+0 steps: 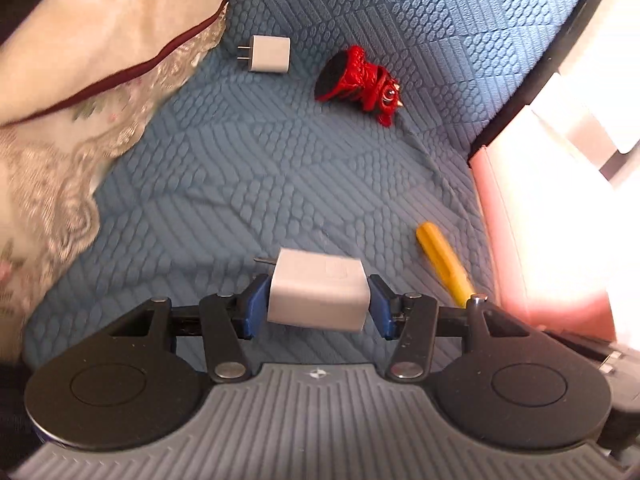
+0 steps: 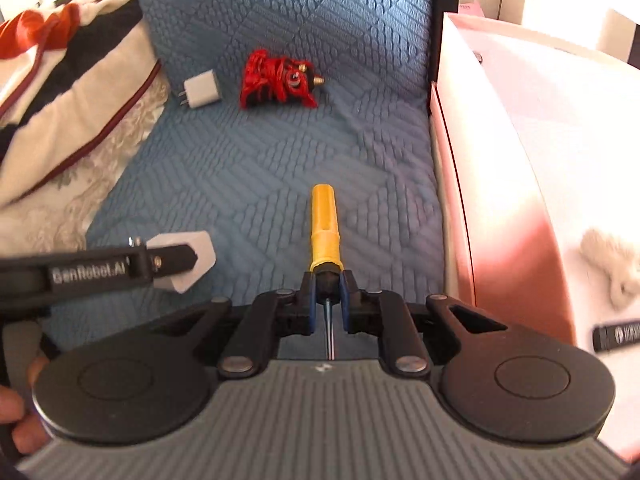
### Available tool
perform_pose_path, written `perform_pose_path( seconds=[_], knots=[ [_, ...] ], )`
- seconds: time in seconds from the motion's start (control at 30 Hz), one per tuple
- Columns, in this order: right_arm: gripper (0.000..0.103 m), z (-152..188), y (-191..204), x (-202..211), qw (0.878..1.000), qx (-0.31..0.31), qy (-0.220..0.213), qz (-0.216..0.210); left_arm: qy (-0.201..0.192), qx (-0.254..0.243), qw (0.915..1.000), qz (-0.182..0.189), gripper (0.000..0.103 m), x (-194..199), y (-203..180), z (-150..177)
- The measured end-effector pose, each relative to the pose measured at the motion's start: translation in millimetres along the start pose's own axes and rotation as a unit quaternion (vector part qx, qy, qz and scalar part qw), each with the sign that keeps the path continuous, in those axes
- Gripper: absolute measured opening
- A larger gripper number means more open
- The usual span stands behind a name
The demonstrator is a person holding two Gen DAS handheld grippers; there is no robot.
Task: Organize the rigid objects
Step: 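Lift and carry the screwdriver and white charger over the pink box with both tools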
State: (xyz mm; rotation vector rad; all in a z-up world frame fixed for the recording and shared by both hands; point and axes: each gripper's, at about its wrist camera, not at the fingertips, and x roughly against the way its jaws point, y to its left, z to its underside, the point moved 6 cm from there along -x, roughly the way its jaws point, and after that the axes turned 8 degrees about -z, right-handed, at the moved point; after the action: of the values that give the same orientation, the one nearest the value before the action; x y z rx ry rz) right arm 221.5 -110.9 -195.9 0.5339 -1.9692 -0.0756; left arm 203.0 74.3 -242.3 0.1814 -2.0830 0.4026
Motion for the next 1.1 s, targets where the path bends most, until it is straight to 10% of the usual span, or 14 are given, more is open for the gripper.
perform_pose_path(
  seconds=[0.37,1.1],
  knots=[
    [0.016,48,5,5,0.999,-0.017,0.045,-0.018,0.019,-0.007,0.9994,-0.030,0.059,2,-2,22],
    [0.028,30,4,-18,1.000,0.008,0.007,0.006,0.037,0.028,0.9988,-0.016,0.063,-16,7,13]
  ],
)
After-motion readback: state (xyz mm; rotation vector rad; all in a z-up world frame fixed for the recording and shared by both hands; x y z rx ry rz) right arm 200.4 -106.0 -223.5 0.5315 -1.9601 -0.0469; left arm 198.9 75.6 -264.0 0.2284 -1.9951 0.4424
